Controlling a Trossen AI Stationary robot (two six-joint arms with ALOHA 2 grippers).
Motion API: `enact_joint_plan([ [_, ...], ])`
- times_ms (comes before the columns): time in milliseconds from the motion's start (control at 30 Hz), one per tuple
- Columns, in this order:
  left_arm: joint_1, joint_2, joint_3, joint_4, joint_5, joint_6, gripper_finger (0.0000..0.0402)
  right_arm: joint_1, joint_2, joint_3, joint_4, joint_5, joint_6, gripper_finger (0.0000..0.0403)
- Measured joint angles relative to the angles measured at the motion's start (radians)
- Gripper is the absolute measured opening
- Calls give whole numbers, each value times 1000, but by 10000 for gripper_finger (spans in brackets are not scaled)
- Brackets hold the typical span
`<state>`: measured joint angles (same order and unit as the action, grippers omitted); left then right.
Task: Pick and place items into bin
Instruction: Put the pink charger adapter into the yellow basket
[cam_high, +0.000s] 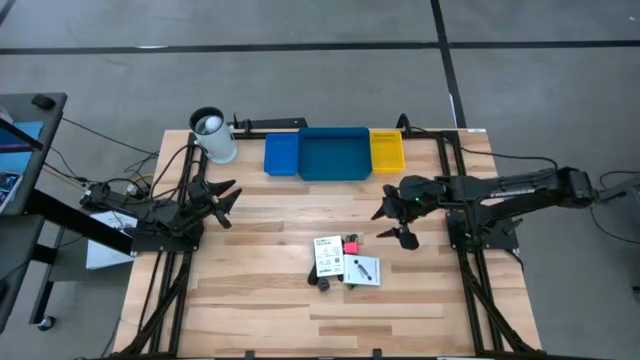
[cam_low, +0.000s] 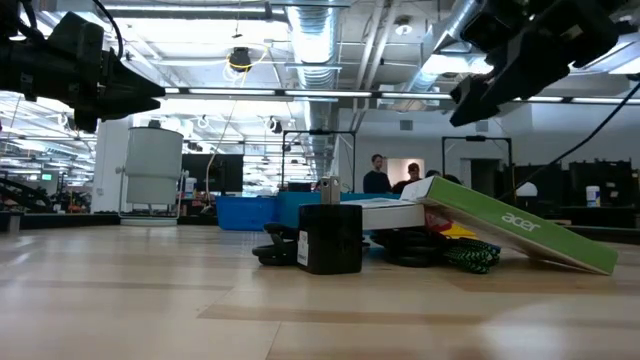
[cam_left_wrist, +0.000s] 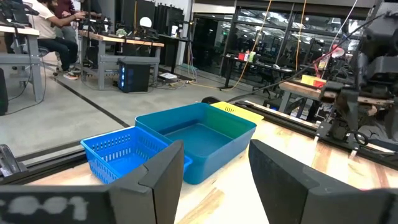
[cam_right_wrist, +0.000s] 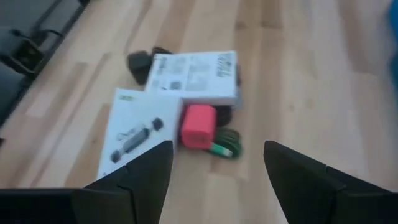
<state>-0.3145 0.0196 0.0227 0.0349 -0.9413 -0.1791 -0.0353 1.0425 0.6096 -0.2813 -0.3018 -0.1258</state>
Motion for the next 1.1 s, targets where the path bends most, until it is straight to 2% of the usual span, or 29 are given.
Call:
enact_joint_plan([
  [100,0,0,0,0,0,0,171,-9,0,-60,122,-60,48,248],
  [267,0,0,0,0,0,0,171,-59,-77,-123,201,-63,79,248],
  [533,0,0,0,0,0,0,171,-113,-114,-151,188,-61,-39,248],
  [667,0,0,0,0,0,0,171,-163,-151,-210,204,-65,-93,248],
  [900,0,0,0,0,0,0,171,-237,-218,-391,498,-145,-89,248],
  [1100,0,0,0,0,0,0,171,-317,-220,-425,521,-118,-58,248],
])
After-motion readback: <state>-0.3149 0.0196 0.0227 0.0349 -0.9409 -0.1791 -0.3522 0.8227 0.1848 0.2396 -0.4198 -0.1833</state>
